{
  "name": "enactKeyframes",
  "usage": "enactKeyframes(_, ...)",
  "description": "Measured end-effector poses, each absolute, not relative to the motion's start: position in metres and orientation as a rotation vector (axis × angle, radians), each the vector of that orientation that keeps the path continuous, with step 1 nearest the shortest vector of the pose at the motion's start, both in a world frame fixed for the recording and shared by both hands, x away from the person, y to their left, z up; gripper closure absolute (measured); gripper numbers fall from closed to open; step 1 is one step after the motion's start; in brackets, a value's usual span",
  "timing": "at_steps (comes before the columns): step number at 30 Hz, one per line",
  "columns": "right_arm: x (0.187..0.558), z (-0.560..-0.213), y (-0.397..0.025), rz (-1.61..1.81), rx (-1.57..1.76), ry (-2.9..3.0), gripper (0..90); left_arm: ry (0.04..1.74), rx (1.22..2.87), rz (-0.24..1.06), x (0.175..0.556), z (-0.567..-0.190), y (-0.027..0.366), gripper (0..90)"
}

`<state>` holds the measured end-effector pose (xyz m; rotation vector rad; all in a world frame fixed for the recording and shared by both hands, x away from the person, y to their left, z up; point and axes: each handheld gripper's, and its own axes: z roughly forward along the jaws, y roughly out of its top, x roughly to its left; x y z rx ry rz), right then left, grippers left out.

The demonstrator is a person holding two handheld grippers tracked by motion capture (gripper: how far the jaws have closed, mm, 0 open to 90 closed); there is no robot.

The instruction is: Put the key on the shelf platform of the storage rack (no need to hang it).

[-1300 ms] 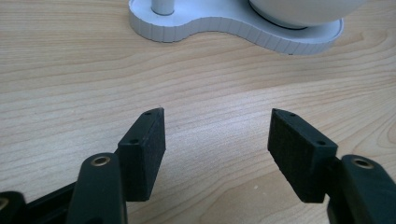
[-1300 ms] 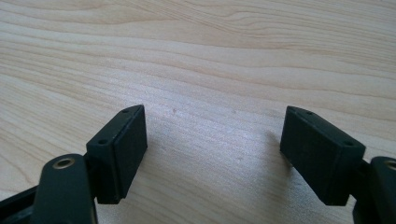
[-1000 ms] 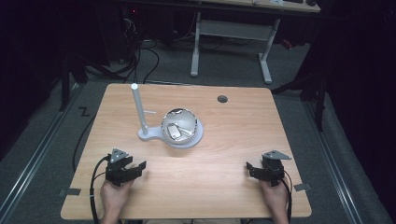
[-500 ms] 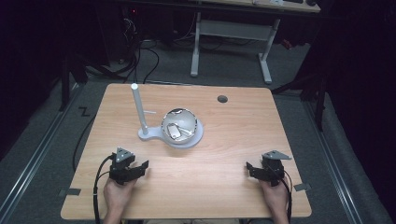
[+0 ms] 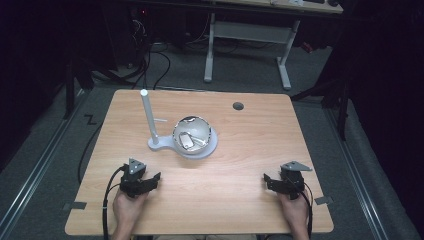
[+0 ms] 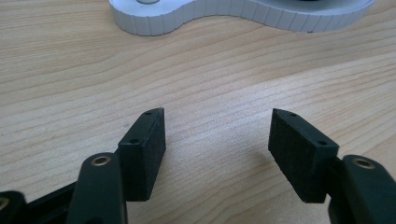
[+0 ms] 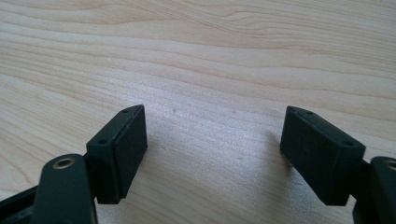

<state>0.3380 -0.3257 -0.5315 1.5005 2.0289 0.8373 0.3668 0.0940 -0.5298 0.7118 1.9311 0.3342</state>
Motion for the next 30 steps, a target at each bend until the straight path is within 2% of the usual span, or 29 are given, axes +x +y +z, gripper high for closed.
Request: enactKeyframes(30,0.3377,-0.5316,-0.3256,0.838,1.502,2.028,23.3,1.914,0.718,0.391,0.3682,-0.5352,0.0852,33.8)
